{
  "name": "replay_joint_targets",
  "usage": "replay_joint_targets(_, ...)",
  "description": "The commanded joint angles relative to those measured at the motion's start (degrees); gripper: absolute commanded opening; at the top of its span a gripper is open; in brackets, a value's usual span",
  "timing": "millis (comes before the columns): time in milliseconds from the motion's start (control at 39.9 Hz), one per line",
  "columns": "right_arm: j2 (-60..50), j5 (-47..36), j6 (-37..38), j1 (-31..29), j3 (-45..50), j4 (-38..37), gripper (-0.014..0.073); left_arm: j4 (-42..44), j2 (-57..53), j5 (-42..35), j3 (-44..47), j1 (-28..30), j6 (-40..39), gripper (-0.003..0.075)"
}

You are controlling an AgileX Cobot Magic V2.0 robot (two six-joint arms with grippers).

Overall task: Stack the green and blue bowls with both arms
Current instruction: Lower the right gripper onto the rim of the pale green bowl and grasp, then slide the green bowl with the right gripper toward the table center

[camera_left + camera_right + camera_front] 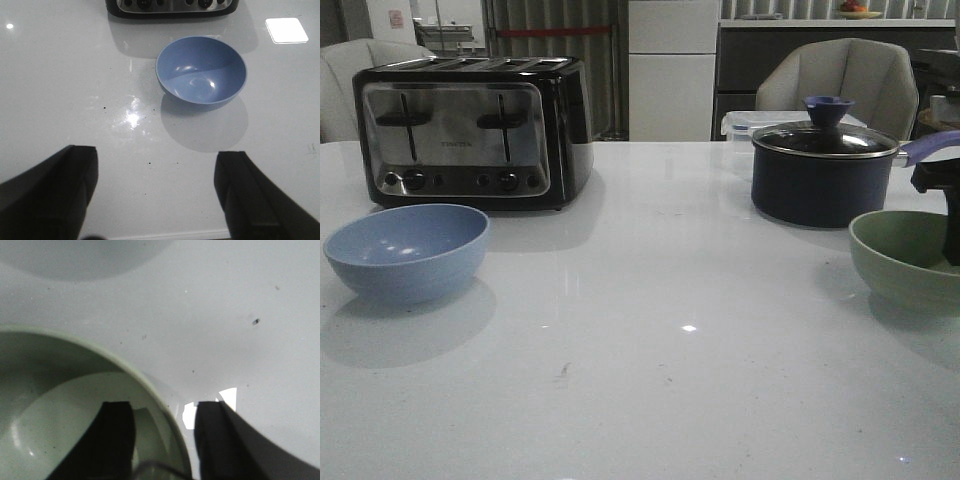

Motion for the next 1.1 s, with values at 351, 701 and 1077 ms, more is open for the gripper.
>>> replay_joint_targets(351,-5.3,0.3,-2.3,0.9,-1.8,0.8,0.0053,-0.7,0.5,-4.4,-2.0,-0.5,-0.2,0.0548)
replay_joint_targets(701,-12.5,-0.3,-4.7,17.5,-1.8,5.9,0.0053,-0.7,0.5,-4.4,-2.0,-0.5,-0.2,0.0548)
replay_joint_targets(1077,-4.4,-7.5,-4.7,30.3,-1.8,11.9,0.0053,-0.7,0.5,-4.4,-2.0,-0.5,-0.2,0.0548)
